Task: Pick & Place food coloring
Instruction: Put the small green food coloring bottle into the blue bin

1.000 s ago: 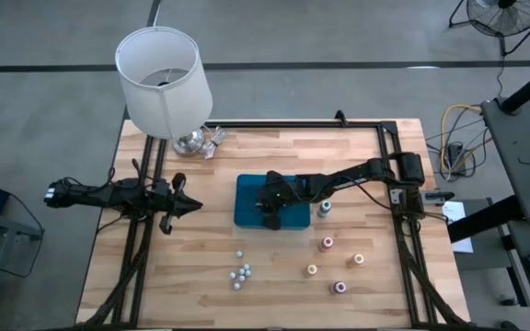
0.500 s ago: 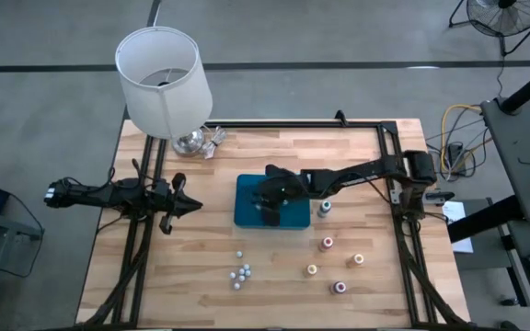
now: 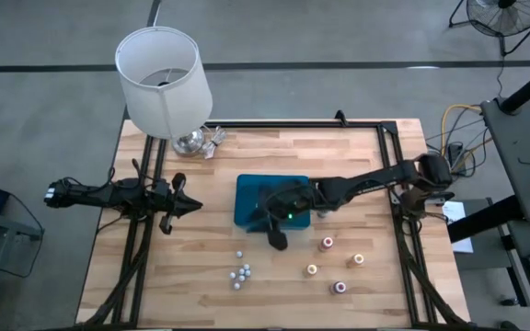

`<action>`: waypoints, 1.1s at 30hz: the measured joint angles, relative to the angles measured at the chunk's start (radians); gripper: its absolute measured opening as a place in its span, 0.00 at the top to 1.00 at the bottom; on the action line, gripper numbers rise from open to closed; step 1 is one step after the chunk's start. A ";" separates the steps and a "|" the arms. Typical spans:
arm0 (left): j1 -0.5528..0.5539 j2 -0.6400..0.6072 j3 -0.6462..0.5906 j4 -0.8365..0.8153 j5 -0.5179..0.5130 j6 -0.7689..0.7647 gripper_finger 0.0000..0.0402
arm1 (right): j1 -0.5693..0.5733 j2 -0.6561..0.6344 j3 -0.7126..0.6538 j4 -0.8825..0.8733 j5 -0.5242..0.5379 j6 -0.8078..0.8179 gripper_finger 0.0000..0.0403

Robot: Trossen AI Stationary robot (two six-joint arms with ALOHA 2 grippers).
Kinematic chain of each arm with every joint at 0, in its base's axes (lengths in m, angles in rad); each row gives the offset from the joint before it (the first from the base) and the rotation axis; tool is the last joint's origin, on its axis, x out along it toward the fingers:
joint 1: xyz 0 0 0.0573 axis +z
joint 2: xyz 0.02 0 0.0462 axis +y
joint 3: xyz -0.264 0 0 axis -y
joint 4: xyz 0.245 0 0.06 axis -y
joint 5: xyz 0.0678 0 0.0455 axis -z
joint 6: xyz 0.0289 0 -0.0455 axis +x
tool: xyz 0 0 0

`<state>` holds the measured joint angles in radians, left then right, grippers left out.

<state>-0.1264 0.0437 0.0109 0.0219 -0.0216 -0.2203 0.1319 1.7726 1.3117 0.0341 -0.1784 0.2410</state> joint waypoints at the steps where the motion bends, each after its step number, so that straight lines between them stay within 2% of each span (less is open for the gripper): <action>1: 0.000 0.000 0.000 0.000 0.000 0.000 1.00 | 0.015 0.004 0.010 0.000 -0.004 0.002 0.67; 5: 0.000 0.000 0.000 0.000 0.000 0.000 1.00 | 0.063 0.036 0.049 -0.001 -0.011 -0.001 0.66; 9: 0.000 0.000 0.000 0.000 0.000 0.000 1.00 | 0.091 0.083 0.092 -0.023 -0.062 0.001 0.65; 20: 0.000 0.000 0.000 0.000 -0.002 0.000 1.00 | 0.141 0.238 0.222 -0.231 -0.088 -0.053 0.64; 26: 0.000 0.001 0.000 0.001 -0.002 0.000 1.00 | 0.132 0.303 0.290 -0.328 -0.085 -0.072 0.64; 33: 0.000 0.005 0.000 0.000 -0.002 0.000 1.00 | 0.089 0.388 0.432 -0.464 -0.055 -0.167 0.63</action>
<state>-0.1265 0.0483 0.0109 0.0223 -0.0235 -0.2199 0.2211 2.1603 1.7436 -0.4295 -0.2330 0.0738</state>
